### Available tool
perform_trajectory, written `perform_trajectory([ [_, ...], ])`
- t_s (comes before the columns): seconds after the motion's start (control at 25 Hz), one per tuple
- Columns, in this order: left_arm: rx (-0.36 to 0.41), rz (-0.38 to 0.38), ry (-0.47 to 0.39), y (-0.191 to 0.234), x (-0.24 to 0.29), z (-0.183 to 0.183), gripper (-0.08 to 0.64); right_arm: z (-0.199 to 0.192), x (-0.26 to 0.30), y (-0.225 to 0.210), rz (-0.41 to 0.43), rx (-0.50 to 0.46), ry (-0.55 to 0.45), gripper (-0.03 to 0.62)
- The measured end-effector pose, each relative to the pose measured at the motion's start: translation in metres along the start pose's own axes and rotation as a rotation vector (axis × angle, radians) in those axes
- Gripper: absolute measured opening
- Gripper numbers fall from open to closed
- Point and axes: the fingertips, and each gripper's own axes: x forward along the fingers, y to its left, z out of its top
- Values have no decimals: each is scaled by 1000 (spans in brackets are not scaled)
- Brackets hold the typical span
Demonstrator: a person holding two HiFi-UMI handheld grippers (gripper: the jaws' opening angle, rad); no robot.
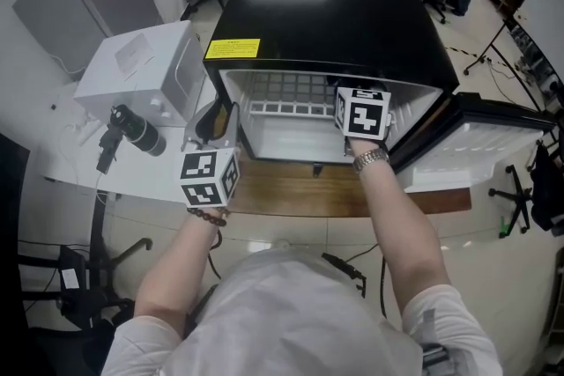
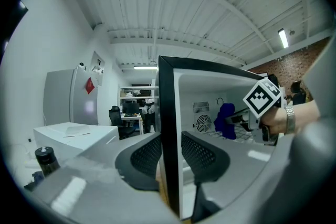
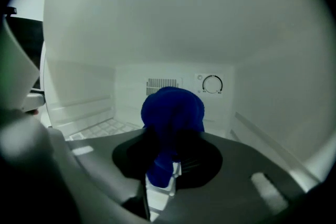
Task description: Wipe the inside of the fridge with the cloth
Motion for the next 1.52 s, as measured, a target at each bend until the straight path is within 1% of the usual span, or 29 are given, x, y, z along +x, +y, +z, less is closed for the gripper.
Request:
perform_trajectory([
  [0.12,0,-5,-1,0,0,0,109,6,-3,32,62,4,-18,94],
  [0.28,3,-13,-1,0,1,0,109,19,-7,74,133,-11,-51,94],
  [0.44,6,-20,-1,-1,0,1,109,24,-11,115,204,-26,-65,94],
  [0.56,13,-30,2,-1,0,1,109,24,-13,141,248,-42,-67,94],
  [0.72,24,-40,1,-1,-1,2,100,12,-13,170,297,-50,-47,94],
  [0.92,39,-47,5,1,0,-1,97,-5,-11,193,326,-77,-22,94],
  [1.08,40,-52,-1,1,-1,1,95,-19,-8,202,331,-97,-2,94],
  [1.28,41,-50,-6,1,0,2,97,-28,-7,201,318,-118,6,92],
  [1.52,48,-45,-3,1,-1,0,98,-31,-8,190,292,-126,2,92],
])
